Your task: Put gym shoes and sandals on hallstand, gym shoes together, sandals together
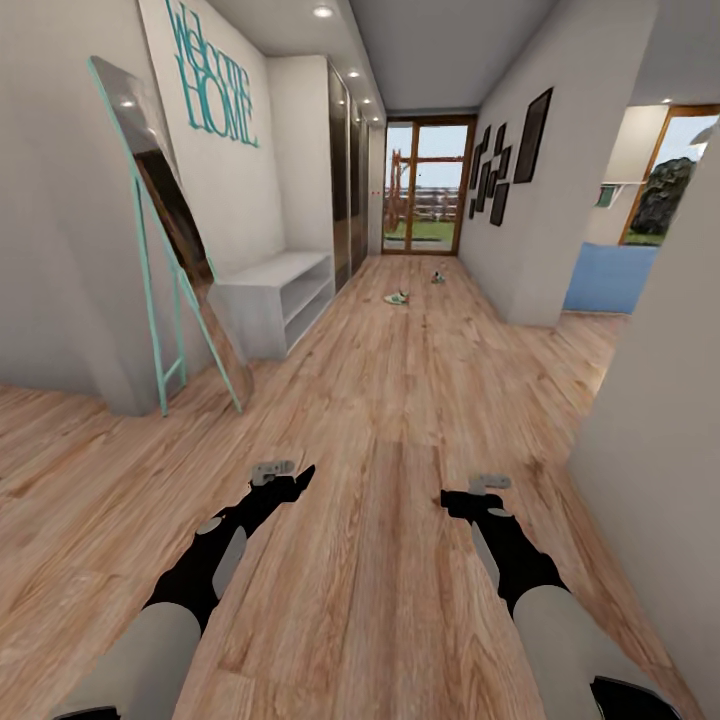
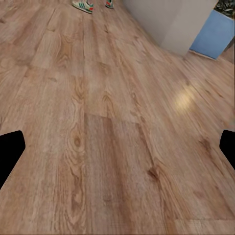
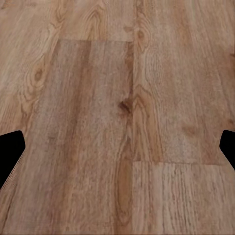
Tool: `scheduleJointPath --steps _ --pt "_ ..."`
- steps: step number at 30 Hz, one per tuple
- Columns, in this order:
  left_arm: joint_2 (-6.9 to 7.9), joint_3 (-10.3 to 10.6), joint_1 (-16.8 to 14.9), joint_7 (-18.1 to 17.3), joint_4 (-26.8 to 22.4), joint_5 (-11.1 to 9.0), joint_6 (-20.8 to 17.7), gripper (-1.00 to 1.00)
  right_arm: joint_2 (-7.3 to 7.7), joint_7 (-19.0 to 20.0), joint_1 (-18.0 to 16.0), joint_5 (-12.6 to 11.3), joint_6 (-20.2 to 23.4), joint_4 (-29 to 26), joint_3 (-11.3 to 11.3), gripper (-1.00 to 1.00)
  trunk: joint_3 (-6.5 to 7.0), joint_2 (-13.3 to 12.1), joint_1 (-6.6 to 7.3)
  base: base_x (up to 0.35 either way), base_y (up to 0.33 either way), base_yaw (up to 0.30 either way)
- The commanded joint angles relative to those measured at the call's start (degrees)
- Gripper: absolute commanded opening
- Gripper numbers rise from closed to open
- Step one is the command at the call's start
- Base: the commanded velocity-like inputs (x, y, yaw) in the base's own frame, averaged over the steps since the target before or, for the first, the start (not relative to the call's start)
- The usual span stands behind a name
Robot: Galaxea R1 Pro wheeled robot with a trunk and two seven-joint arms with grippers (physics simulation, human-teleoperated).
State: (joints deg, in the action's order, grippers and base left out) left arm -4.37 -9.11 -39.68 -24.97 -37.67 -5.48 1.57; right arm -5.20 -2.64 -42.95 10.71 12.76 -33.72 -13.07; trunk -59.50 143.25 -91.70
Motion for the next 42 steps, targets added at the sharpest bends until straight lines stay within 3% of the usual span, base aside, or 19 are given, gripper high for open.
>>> scheduleJointPath --steps 1,10,12,15,18,19,24,32,42 --pt "-0.35 -0.3 0.0 -0.4 0.1 -0.3 -0.1 1.0 -0.08 0.1 0.0 0.6 0.3 -0.1 -0.3 1.0 -0.06 0.0 -0.02 0.349 0.0 0.0" --pt "-1.22 -0.3 0.0 -0.2 0.1 -0.1 -0.1 1.0 -0.08 0.1 0.0 0.6 0.1 -0.2 -0.2 1.0 -0.06 0.0 -0.02 0.349 -0.004 0.0" --pt "-1.24 -0.3 0.0 2.3 0.1 0.0 -0.1 1.0 -0.08 0.0 0.0 0.6 0.0 -0.2 -0.2 1.0 -0.06 0.0 -0.02 0.349 -0.056 0.0" --pt "-1.31 0.1 0.0 10.3 0.1 0.0 0.0 1.0 -0.08 -0.1 0.0 0.5 -0.1 -0.3 -0.3 1.0 -0.06 0.0 -0.02 0.349 -0.071 0.0" --pt "-1.33 1.8 0.0 14.5 0.1 0.0 0.0 1.0 -0.08 -0.2 0.0 0.5 -0.1 -0.4 -0.3 1.0 -0.06 0.0 -0.02 0.349 -0.076 0.0" --pt "-1.33 3.7 0.0 15.7 0.1 0.0 0.0 1.0 -0.08 -0.1 0.0 0.5 -0.2 -0.4 -0.3 1.0 -0.06 0.0 -0.02 0.349 -0.077 0.0" --pt "-1.29 6.4 0.0 16.4 0.1 -0.1 0.0 1.0 -0.08 -0.1 0.0 0.5 -0.1 -0.4 -0.3 1.0 -0.06 0.0 -0.02 0.349 -0.068 0.0" --pt "-1.25 6.8 0.0 16.5 0.1 -0.1 0.0 1.0 -0.08 0.0 0.0 0.5 -0.1 -0.4 -0.3 1.0 -0.06 0.0 -0.02 0.349 -0.011 -0.012" --pt "-1.25 6.8 0.0 16.5 0.1 -0.2 0.0 1.0 -0.08 0.0 0.0 0.6 -0.1 -0.4 -0.2 1.0 -0.06 0.0 -0.02 0.349 0.0 -0.213"
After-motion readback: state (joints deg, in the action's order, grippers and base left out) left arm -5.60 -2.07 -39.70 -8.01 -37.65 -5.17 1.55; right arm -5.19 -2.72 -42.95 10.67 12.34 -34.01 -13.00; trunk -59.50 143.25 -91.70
